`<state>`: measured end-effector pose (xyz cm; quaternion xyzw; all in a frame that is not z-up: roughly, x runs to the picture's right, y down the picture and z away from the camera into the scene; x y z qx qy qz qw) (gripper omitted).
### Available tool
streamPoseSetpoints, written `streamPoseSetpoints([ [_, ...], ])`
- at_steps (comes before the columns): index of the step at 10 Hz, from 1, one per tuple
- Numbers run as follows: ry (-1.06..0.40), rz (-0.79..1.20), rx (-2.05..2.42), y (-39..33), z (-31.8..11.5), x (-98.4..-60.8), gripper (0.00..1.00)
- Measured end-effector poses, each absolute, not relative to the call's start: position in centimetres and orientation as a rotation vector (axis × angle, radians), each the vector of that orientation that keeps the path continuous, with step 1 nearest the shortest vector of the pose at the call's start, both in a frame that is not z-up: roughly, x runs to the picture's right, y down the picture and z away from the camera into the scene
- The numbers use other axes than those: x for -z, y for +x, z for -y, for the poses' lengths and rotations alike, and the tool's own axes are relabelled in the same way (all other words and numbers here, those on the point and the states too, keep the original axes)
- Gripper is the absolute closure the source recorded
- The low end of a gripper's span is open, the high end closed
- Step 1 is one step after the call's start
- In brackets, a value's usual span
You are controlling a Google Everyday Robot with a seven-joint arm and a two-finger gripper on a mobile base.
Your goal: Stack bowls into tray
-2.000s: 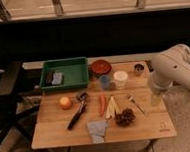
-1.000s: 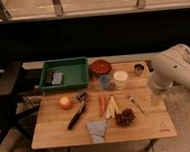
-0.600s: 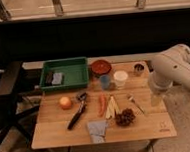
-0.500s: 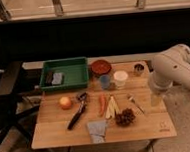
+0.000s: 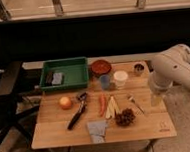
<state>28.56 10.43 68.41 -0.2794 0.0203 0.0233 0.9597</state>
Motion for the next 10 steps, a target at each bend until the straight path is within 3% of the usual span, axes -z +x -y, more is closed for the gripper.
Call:
streamPoseSetpoints([
  [4, -0.531, -0.025, -0.047, 28.3, -9.4, -68.3, 0.35],
  [10, -0.282, 0.174, 0.010, 19.5, -1.0, -67.8, 0.35],
])
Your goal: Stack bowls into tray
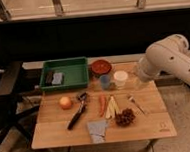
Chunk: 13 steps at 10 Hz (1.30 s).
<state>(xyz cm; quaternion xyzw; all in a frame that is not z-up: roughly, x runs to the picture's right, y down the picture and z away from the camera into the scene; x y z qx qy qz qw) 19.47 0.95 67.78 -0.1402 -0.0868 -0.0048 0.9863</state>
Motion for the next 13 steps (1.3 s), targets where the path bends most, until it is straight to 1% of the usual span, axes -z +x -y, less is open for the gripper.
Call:
streamPoseSetpoints([
  [2, -0.220, 0.245, -0.013, 17.0, 0.5, -67.0, 0.35],
  [7, -0.209, 0.236, -0.006, 16.8, 0.6, -67.1, 0.35],
  [9, -0.203, 0.218, -0.013, 16.8, 1.0, -68.9, 0.35],
  [13, -0.178, 0.227, -0.040, 15.8, 4.3, -75.8, 0.35],
])
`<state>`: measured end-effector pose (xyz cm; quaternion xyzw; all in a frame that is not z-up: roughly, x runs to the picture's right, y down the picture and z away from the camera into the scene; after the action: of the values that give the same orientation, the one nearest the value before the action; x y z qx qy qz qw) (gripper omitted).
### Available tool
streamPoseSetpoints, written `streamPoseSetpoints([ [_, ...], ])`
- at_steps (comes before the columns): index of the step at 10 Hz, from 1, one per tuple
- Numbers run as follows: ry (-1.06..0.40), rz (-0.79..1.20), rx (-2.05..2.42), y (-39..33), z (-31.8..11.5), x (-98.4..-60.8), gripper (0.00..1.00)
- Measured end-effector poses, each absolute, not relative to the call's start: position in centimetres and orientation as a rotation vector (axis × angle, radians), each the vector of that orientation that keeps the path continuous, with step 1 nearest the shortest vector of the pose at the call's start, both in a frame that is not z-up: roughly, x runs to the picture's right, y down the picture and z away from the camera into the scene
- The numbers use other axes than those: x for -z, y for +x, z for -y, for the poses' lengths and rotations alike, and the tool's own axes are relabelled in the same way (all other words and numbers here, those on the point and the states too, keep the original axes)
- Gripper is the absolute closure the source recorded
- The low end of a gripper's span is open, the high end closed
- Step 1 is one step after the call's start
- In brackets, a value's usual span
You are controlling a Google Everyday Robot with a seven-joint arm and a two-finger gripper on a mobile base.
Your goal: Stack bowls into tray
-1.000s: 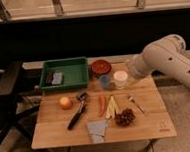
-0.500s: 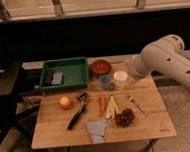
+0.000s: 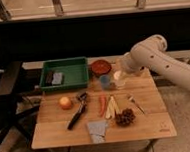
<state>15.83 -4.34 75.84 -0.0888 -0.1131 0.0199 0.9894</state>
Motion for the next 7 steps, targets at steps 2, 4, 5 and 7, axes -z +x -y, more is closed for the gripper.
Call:
streamPoseSetpoints([
  [2, -0.173, 0.240, -0.038, 15.2, 5.7, -78.9, 0.35],
  [4, -0.168, 0.278, -0.026, 13.4, 7.2, -81.6, 0.35],
  [5, -0.179, 0.311, -0.027, 12.6, 7.5, -82.5, 0.35],
  [7, -0.192, 0.348, -0.027, 11.7, 7.7, -83.0, 0.35],
])
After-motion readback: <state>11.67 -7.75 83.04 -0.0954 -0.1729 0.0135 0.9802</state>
